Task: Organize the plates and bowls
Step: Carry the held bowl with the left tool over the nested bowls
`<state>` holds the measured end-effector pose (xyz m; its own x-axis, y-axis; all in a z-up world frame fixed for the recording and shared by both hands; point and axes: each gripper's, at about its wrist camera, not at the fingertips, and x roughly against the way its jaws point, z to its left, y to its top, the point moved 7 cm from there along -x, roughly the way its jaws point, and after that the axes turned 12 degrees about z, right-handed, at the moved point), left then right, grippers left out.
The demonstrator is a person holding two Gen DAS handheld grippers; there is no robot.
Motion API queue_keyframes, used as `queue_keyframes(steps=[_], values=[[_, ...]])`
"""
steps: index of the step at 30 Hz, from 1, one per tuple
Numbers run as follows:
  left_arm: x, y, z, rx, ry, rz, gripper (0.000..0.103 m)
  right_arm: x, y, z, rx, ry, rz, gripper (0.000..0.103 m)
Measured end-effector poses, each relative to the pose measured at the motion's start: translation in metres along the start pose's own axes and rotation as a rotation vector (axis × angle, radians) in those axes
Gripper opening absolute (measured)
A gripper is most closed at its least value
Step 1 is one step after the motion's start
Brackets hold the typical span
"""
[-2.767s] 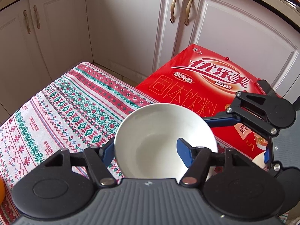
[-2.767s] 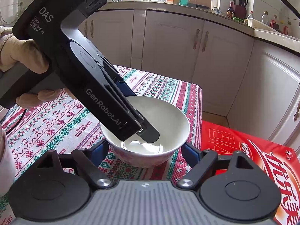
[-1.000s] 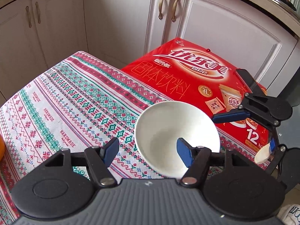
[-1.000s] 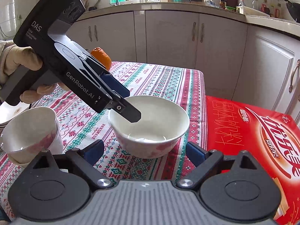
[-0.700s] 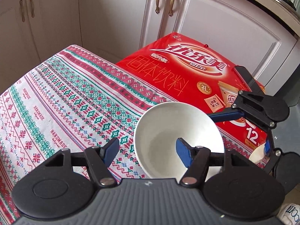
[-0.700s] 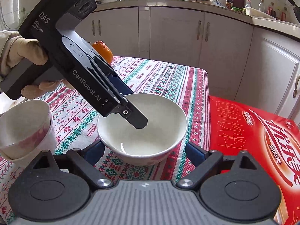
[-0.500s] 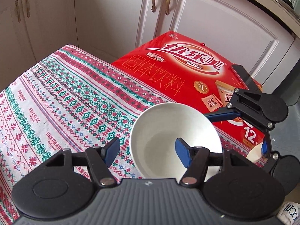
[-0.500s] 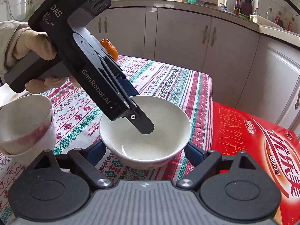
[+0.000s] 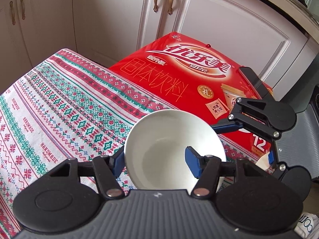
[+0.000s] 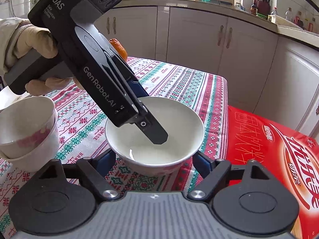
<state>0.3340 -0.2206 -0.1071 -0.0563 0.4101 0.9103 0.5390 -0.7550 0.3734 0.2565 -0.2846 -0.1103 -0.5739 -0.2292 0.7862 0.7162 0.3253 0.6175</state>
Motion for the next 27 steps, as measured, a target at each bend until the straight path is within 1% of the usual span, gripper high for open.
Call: queue_keyframes(steps=[7,14,20,27], values=[[0.008,-0.002,-0.003,0.001,0.013,-0.013,0.061,0.007,0.003,0.003,-0.011,0.004,-0.004,0.087],[0.033,-0.008,-0.016,-0.009,0.035,-0.047,0.061,0.029,0.008,0.012,-0.004,0.009,-0.02,0.087],[0.058,-0.021,-0.029,-0.013,0.063,-0.076,0.061,0.052,0.01,0.029,0.025,0.002,-0.042,0.087],[0.085,-0.04,-0.041,0.002,0.097,-0.11,0.061,0.078,0.011,0.051,0.061,0.015,-0.071,0.087]])
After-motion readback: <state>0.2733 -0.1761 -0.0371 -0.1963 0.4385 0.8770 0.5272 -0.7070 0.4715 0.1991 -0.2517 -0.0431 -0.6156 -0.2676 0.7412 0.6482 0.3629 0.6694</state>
